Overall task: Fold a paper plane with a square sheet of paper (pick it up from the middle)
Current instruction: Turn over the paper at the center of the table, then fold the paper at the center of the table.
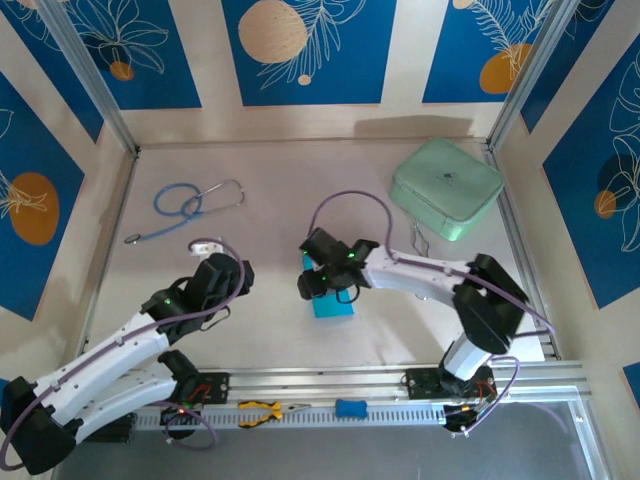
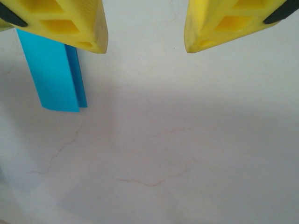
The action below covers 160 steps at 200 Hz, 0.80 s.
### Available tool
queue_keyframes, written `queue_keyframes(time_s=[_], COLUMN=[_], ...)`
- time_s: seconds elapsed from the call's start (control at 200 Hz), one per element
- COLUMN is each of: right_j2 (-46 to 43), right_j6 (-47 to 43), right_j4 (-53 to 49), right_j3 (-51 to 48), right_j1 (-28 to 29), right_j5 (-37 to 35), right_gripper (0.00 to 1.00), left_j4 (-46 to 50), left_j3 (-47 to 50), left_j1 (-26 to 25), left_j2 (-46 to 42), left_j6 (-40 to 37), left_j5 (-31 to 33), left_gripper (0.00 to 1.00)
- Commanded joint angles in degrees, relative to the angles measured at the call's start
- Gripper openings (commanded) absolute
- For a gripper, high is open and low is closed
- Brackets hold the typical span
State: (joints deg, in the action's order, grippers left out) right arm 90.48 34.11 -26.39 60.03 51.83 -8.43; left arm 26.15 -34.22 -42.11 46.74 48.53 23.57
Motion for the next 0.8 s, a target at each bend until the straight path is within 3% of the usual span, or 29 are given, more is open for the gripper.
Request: queue_keyframes(time_s=[0.0,0.335,0.55,0.795], right_j2=[-5.4,-14.3,-10.7,-5.6], right_j6=[1.8,6.4,6.4,7.7], right_j4=[8.9,17.8,18.9,22.0], right_j3=[-4.7,-20.1,-20.7,-20.6], right_j1=[-4.2,-20.8,-22.3,-21.9], right_j5=[14.1,27.4,30.8,32.8], right_gripper=[0.49,0.32,0.2,0.16], left_j4=[-2.6,-7.7,-11.1,-11.8], left_j3=[-0.8,-2.6,-3.0,-3.6], left_j1=[0.6,0.9,1.1,1.2], left_j2=[1.7,10.6,14.8,17.3], left_j6=[-1.9,-3.0,-2.6,-2.8], left_j5=[-3.5,-11.3,-15.7,-18.5], left_gripper=[0.48,0.49,0.49,0.5])
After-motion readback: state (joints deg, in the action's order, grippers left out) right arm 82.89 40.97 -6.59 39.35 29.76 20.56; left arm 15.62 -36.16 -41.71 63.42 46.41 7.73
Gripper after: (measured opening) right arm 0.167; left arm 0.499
